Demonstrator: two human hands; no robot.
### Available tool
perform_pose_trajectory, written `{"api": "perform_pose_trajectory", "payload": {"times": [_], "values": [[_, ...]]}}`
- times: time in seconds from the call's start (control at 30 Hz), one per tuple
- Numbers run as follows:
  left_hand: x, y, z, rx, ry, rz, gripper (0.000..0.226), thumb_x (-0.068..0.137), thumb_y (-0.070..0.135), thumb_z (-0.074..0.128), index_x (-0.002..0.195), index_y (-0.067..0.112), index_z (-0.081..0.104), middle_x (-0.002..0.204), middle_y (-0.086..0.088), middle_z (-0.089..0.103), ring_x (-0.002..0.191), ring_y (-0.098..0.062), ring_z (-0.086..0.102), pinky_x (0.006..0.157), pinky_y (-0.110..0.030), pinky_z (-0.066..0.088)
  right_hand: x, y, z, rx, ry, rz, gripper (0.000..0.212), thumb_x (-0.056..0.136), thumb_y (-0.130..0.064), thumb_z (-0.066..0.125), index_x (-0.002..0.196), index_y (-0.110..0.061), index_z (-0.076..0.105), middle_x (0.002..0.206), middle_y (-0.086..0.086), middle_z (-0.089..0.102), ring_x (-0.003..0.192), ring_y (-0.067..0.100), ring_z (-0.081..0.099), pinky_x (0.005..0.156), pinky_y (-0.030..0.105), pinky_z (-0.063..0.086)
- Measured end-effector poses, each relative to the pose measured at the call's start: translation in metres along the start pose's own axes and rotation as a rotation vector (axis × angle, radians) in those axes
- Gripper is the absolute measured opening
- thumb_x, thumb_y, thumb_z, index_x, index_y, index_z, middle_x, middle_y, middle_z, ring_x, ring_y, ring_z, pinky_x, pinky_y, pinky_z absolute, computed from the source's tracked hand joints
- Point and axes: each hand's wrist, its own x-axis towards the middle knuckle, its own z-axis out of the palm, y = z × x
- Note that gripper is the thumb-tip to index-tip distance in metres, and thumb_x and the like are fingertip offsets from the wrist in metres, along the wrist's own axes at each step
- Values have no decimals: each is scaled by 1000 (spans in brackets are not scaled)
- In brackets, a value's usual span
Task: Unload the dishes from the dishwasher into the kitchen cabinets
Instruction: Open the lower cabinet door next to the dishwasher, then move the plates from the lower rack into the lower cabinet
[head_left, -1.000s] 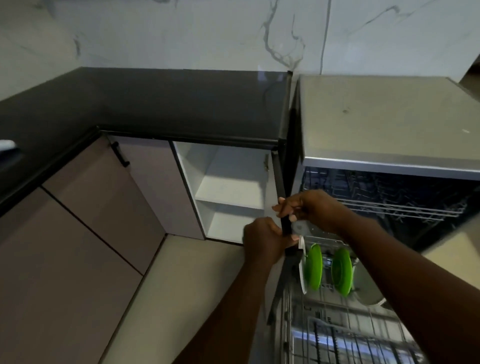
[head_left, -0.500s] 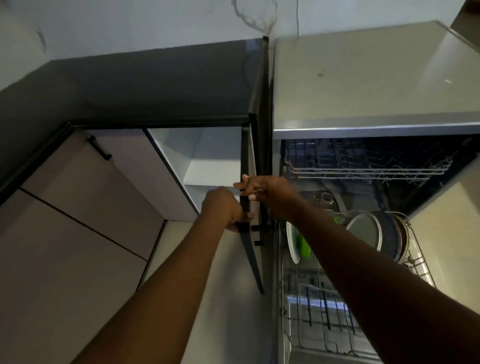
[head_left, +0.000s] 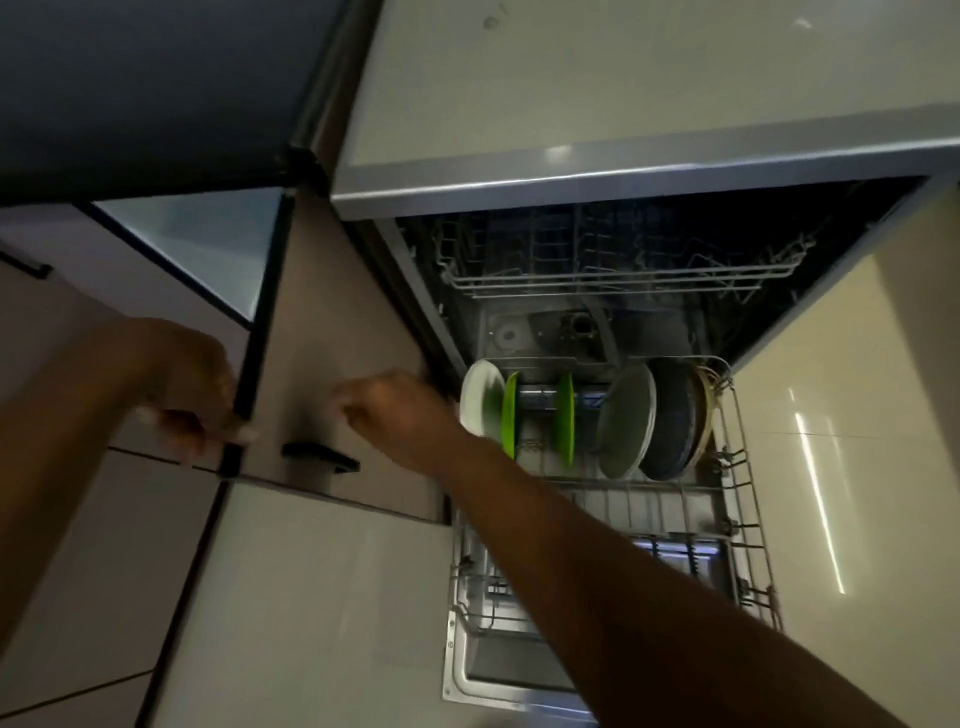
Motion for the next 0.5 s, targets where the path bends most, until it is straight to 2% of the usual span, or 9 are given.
{"api": "perform_pose_trajectory", "payload": {"times": [0.07, 0.1, 0.17, 0.2, 0.27, 0.33, 0.43, 0.5], "values": [[-2, 27, 3, 172, 16, -107, 35, 79, 30, 77, 92, -1, 65, 72, -10, 69, 52, -16, 63, 48, -24, 51, -40, 33, -8, -67, 66, 167, 32, 84, -8, 52, 106, -24, 69, 107, -3, 72, 100, 20, 67, 87, 33, 53], [-1, 45, 6, 331, 75, -126, 39, 82, 32, 74, 103, 1, 62, 84, -9, 70, 59, -15, 64, 52, -24, 53, -60, 51, -15, -75, 98, 272, 29, 86, -13, 51, 106, -26, 68, 105, -1, 72, 97, 20, 67, 85, 33, 53], [0, 93, 21, 644, 283, -9, 47, 85, 46, 64, 115, 10, 56, 108, -4, 65, 83, -14, 63, 70, -24, 52, -99, 87, -31, -184, 139, 466, 20, 91, -24, 50, 103, -27, 66, 100, 2, 72, 90, 23, 67, 77, 31, 53], [3, 114, 29, 646, 377, 110, 44, 85, 51, 61, 110, 14, 58, 107, -3, 64, 90, -16, 62, 75, -26, 49, -114, 103, -39, -226, 190, 523, 18, 92, -25, 50, 101, -25, 65, 97, 3, 72, 86, 23, 67, 72, 29, 51], [26, 162, 46, 436, 505, 359, 34, 86, 49, 60, 97, 17, 63, 100, -5, 66, 93, -22, 62, 78, -29, 49, -142, 130, -61, -274, 342, 612, 13, 94, -19, 52, 96, -20, 65, 87, 5, 70, 75, 23, 65, 61, 27, 45], [55, 205, 66, 172, 611, 520, 23, 89, 40, 59, 95, 18, 64, 105, -8, 66, 100, -27, 61, 81, -32, 48, -162, 152, -79, -331, 477, 671, 12, 96, -16, 50, 99, -15, 61, 81, 5, 65, 66, 19, 60, 53, 26, 43], [102, 255, 109, -214, 577, 588, 9, 91, 27, 58, 91, 21, 65, 101, -7, 69, 96, -27, 64, 81, -33, 50, -183, 184, -98, -384, 604, 816, 17, 94, -14, 53, 110, -13, 56, 90, 3, 63, 71, 13, 58, 58, 26, 50], [127, 276, 136, -347, 505, 610, 10, 91, 19, 58, 84, 23, 65, 98, -6, 71, 95, -25, 65, 82, -33, 51, -194, 208, -108, -319, 666, 947, 23, 91, -10, 57, 113, -13, 54, 96, 4, 63, 78, 13, 59, 65, 28, 53]]}}
